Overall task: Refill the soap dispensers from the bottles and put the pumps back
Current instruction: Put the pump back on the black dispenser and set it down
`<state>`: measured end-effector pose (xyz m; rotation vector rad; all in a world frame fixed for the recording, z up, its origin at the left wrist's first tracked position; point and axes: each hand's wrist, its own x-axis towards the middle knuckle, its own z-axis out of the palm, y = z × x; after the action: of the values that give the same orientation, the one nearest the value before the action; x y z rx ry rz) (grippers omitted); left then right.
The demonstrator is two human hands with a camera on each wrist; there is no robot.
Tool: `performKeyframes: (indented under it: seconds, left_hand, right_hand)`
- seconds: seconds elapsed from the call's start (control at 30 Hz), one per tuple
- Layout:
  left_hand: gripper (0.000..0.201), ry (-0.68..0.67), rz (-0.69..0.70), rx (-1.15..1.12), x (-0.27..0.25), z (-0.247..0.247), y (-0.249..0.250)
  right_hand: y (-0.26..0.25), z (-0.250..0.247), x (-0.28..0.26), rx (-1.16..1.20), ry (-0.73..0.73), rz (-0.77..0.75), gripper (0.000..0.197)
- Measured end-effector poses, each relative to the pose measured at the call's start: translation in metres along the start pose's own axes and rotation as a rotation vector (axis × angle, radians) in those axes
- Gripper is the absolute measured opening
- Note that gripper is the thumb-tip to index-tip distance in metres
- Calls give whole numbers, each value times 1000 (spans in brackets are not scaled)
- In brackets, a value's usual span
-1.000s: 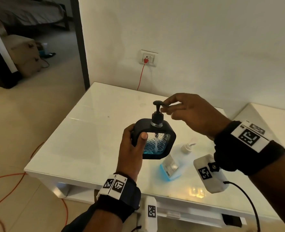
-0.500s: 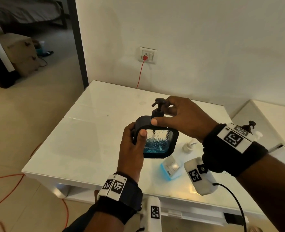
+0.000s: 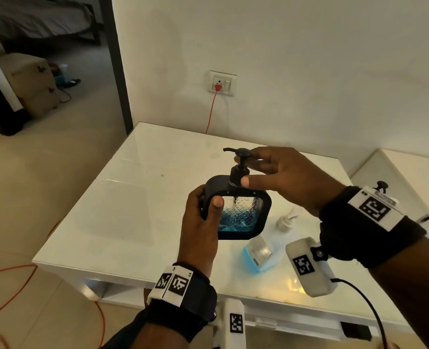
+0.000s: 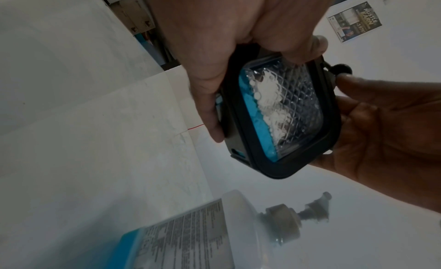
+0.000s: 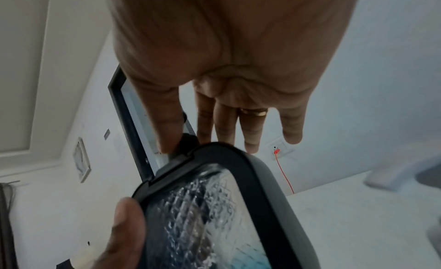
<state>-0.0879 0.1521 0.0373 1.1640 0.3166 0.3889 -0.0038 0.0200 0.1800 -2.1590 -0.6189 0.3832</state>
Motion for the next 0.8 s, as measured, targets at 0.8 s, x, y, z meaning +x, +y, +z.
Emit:
performKeyframes:
  seconds: [0.8]
  left_hand:
    - [81,7,4,-37,-3,4,1]
  right_hand:
    - [3,5,4,-4,62,30,34]
